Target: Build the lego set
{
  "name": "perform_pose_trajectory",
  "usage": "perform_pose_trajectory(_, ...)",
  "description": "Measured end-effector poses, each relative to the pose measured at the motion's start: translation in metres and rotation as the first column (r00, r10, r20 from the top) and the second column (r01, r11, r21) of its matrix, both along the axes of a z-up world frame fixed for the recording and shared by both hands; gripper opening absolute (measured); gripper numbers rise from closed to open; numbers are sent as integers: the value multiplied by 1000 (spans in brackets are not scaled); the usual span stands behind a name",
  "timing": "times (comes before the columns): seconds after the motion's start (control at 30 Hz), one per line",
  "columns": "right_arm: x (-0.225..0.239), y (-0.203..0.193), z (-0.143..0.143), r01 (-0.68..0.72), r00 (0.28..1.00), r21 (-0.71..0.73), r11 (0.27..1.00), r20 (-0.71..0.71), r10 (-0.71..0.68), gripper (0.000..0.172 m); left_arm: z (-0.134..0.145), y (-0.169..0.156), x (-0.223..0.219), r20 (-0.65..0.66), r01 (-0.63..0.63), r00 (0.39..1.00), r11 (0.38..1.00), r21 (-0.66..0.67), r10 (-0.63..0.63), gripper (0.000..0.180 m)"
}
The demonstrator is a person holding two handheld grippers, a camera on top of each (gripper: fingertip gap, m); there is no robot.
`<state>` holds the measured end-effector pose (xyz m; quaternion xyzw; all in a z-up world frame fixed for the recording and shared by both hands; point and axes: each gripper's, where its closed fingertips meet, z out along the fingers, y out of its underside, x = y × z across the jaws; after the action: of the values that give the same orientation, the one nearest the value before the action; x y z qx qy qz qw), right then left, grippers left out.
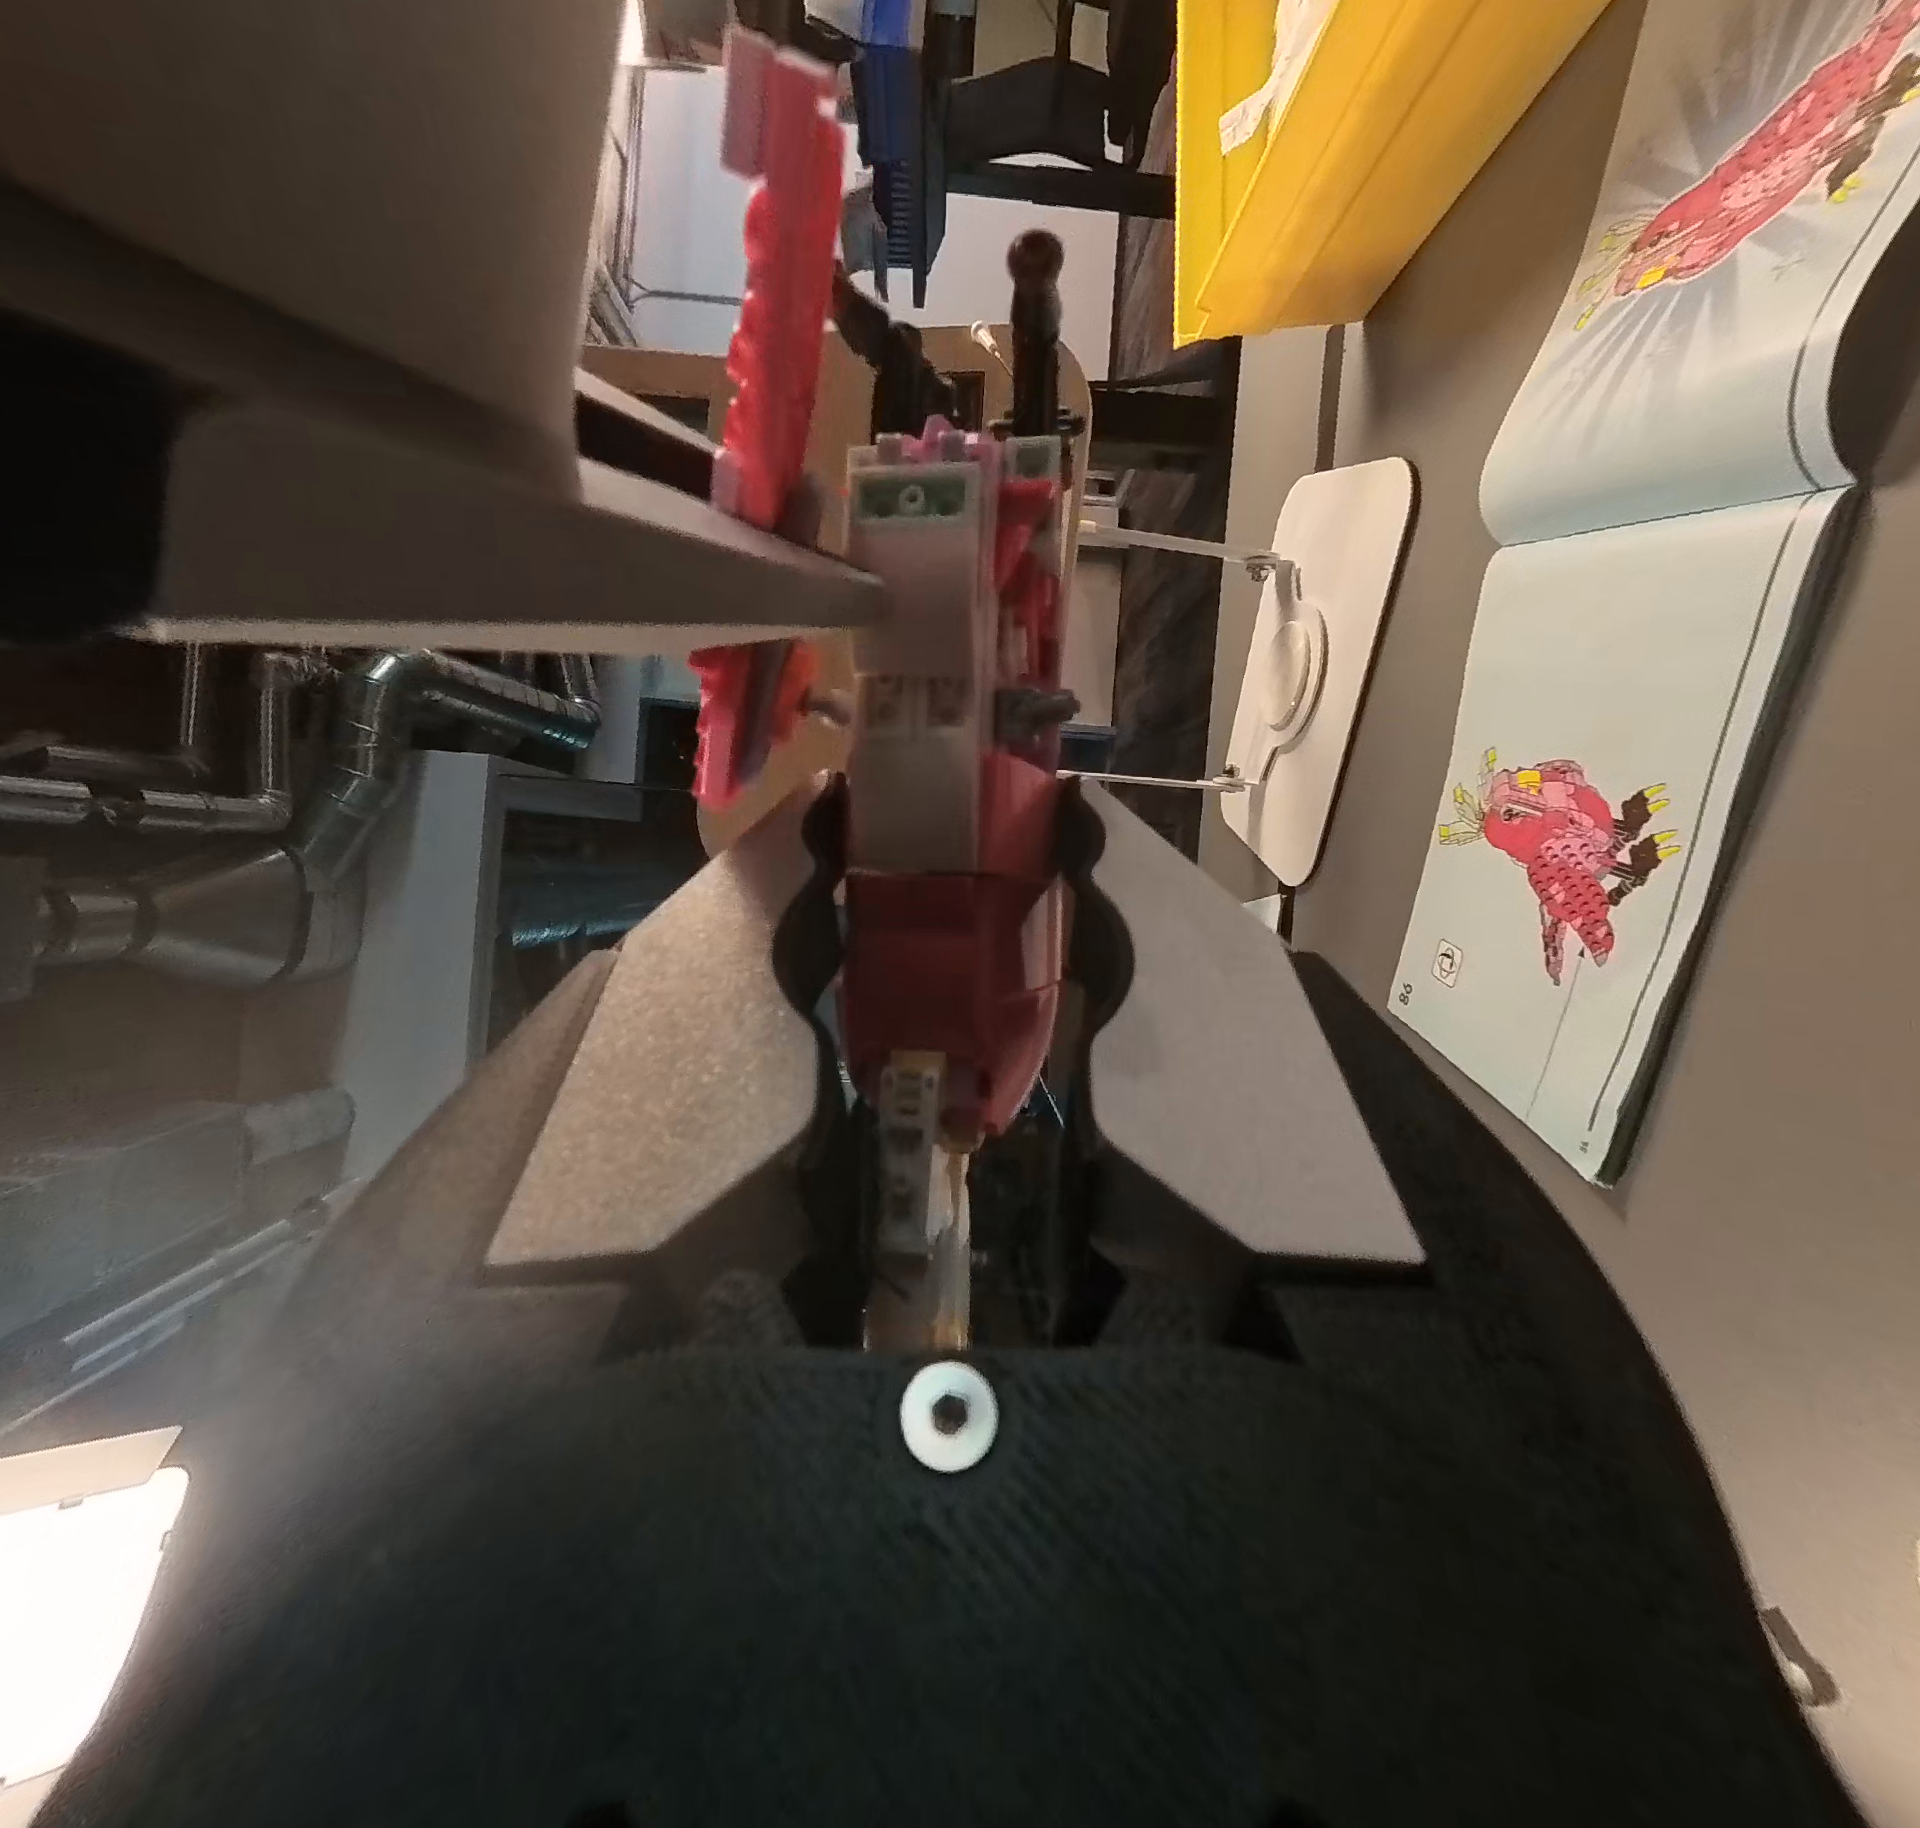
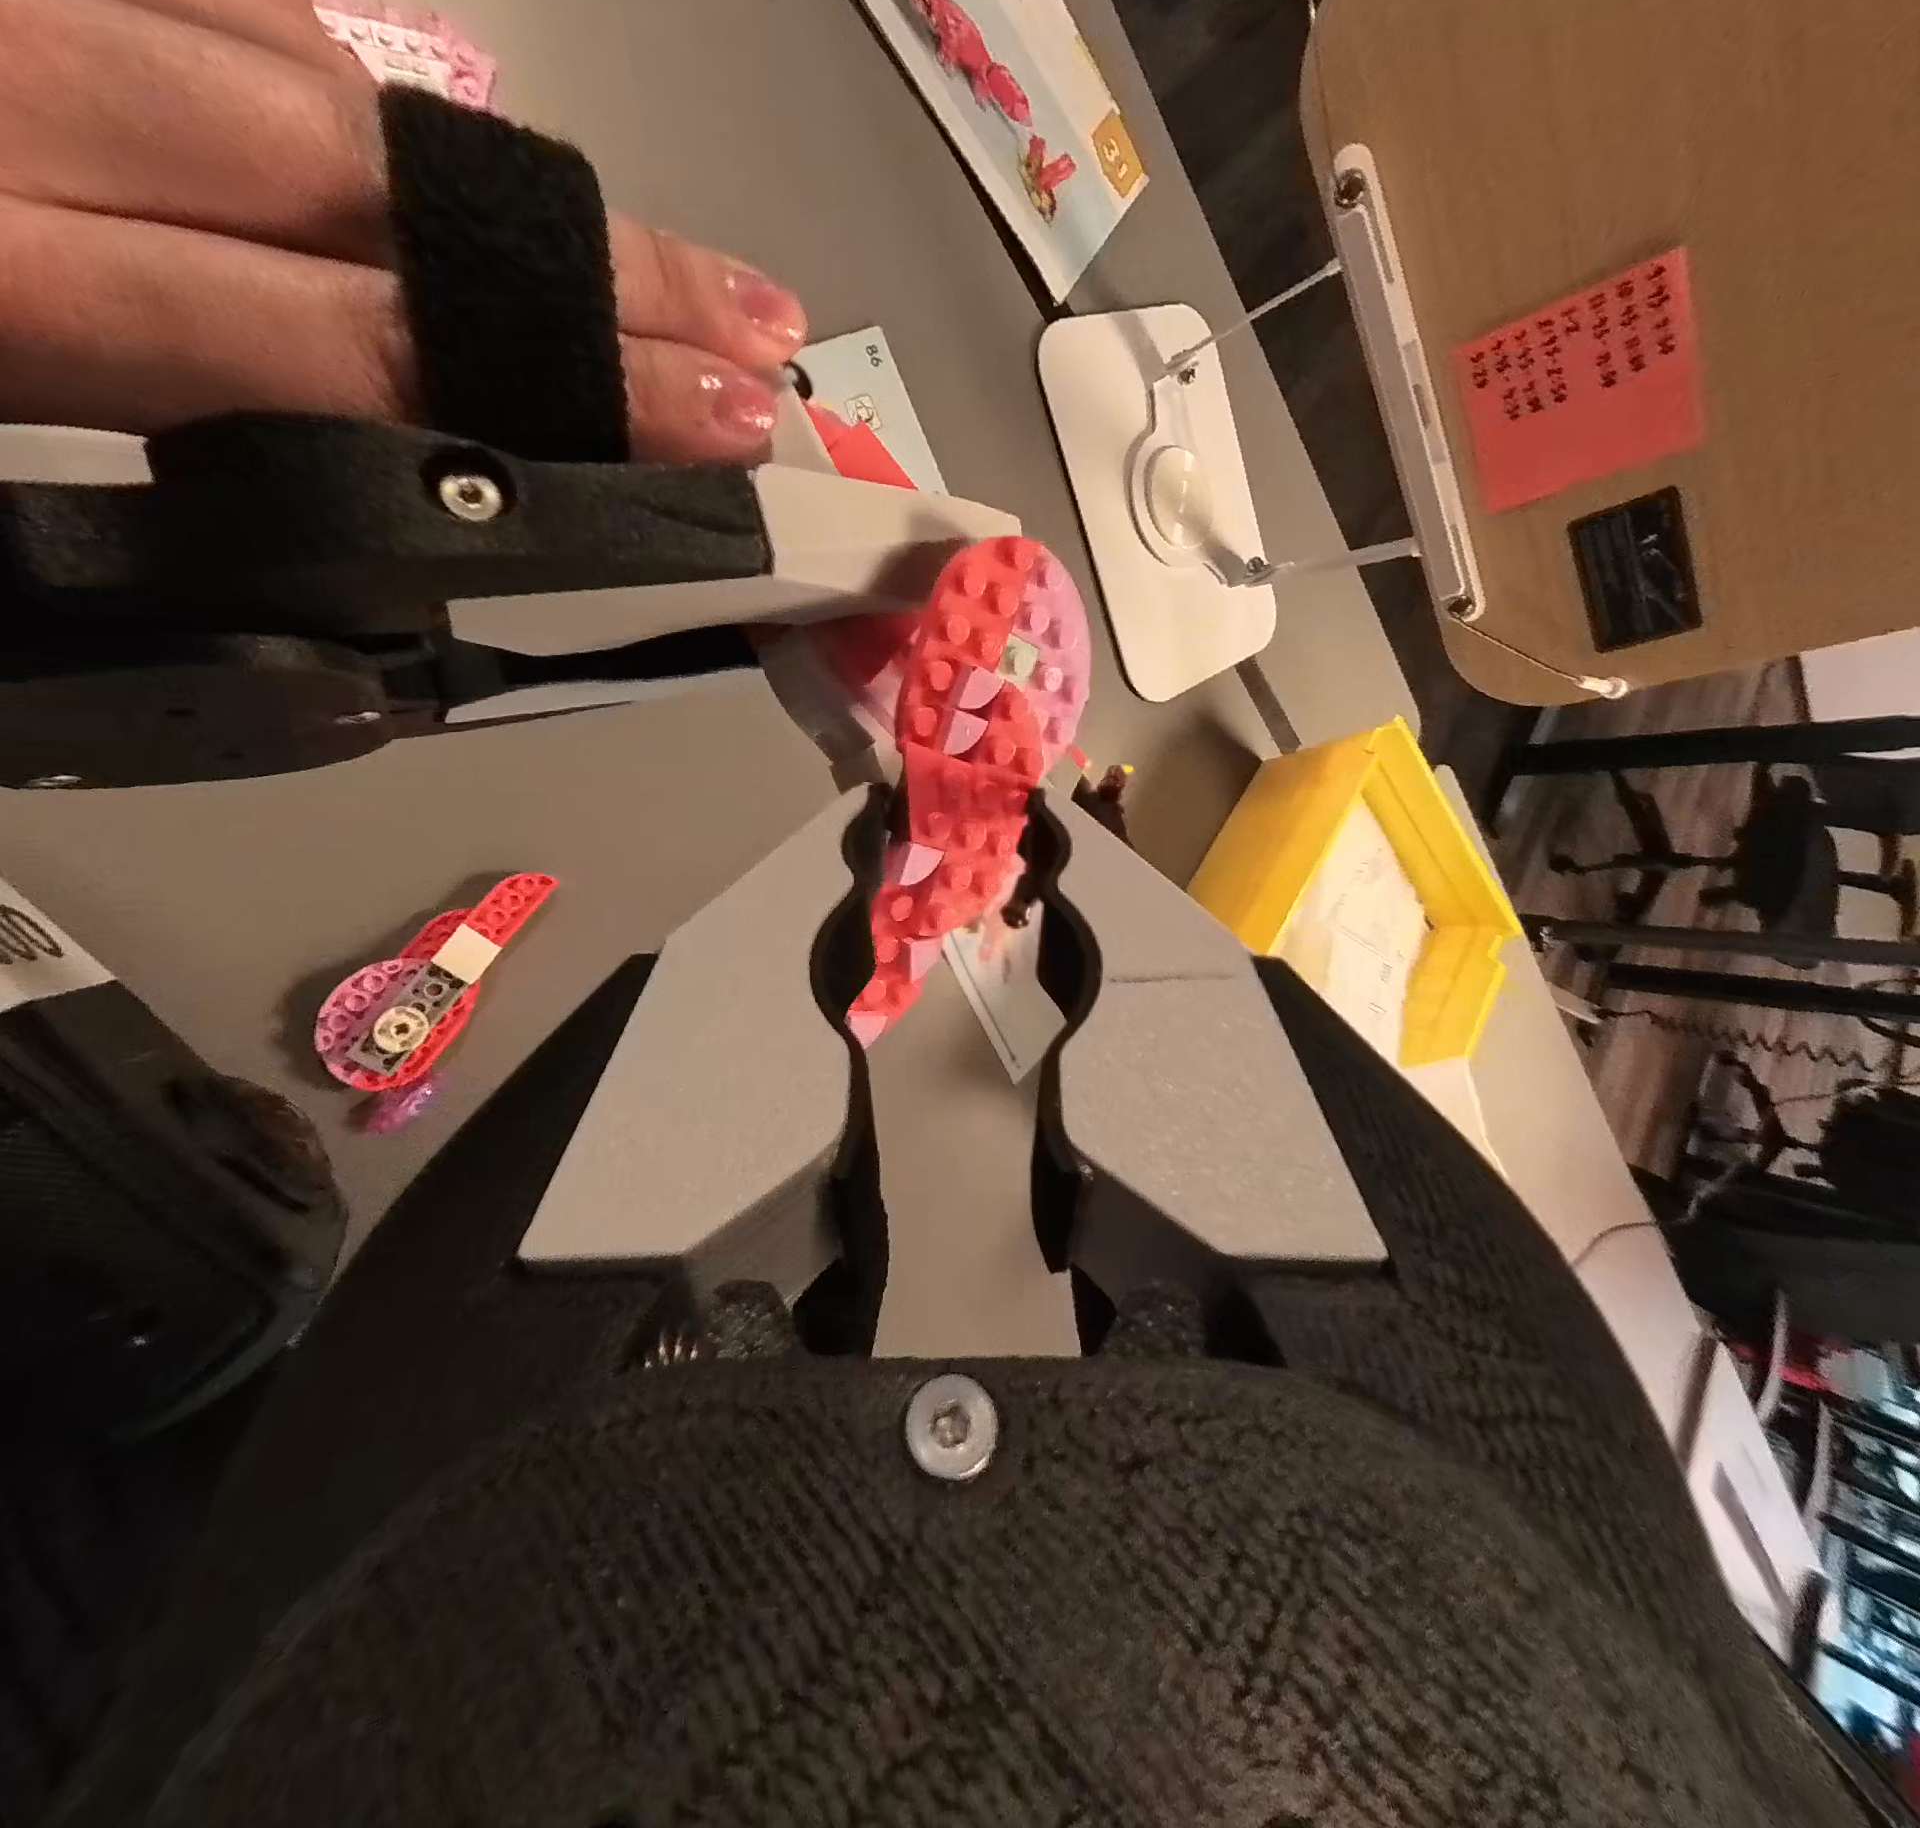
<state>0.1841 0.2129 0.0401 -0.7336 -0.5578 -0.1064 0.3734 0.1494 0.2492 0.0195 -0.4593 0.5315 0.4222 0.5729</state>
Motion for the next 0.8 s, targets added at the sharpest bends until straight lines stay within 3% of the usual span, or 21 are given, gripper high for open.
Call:
perform_pose_trajectory(0.5,1,3,3,-49,994,104,993,102,38,26,-3,1,2,0,4,1000,1000,-13,-4,40)
perform_pose_trajectory(0.6,0,1,1,-95,987,114,989,138,79,19,-3,1,2,0,4,1000,1000,-13,-4,40)
perform_pose_trajectory(0.8,3,4,5,-203,937,241,949,329,117,11,1,-4,6,13,29,999,1000,-3,-29,40)
